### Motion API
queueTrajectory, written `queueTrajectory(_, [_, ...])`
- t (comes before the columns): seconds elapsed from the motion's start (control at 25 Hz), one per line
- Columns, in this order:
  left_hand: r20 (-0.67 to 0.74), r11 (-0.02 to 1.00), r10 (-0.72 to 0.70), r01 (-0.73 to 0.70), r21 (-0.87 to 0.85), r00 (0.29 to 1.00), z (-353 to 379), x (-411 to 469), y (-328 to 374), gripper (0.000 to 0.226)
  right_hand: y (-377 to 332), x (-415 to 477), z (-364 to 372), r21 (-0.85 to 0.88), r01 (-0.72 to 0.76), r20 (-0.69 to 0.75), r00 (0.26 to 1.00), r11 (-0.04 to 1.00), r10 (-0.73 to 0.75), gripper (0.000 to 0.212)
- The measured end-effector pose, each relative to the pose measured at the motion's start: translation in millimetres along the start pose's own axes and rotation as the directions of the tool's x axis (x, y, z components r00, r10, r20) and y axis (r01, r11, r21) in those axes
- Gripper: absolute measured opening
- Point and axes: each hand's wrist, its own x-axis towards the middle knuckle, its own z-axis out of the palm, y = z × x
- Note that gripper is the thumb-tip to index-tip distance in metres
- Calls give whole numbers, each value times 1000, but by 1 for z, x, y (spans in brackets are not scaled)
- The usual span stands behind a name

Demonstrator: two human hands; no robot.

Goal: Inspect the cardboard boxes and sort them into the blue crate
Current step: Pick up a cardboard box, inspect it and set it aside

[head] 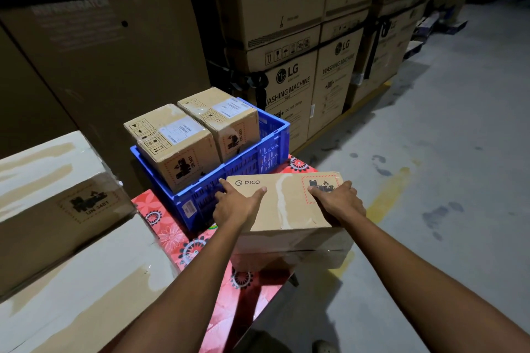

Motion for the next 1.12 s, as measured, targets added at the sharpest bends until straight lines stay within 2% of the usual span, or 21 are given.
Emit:
queueTrajectory(0.28, [-75, 992, 94, -87, 90, 993, 4, 0, -3, 121, -5, -4, 3, -97, 69, -63, 995, 993, -75, 105])
queueTrajectory(0.4, [-102, 992, 118, -112, 65, 988, 4, -8, -6, 117, 7, -19, 4, -120, 149, -173, 970, 982, -169, 96])
queueTrajectory(0.68, [-177, 986, 132, -147, -74, 975, 0, -46, -25, 96, 41, -61, 2, 85, 187, -302, 941, 979, -153, 82])
queueTrajectory(0.8, [-206, 960, 155, -196, -200, 966, -2, -59, -38, 88, 57, -81, 1, 224, 244, -344, 925, 944, -158, 93])
queueTrajectory(0.92, [-263, 860, 190, -290, -421, 946, -5, -51, -39, 68, 53, -85, -7, 323, 352, -397, 893, 878, -211, 98])
queueTrajectory(1.04, [-127, 728, 113, -169, -665, 985, -13, -35, -36, 48, 54, -80, -7, 355, 401, -361, 892, 845, -272, 87])
queueTrajectory(1.12, [-9, 693, 78, -61, -718, 997, -7, -31, -47, 46, 64, -76, 1, 417, 344, -283, 929, 841, -240, 83])
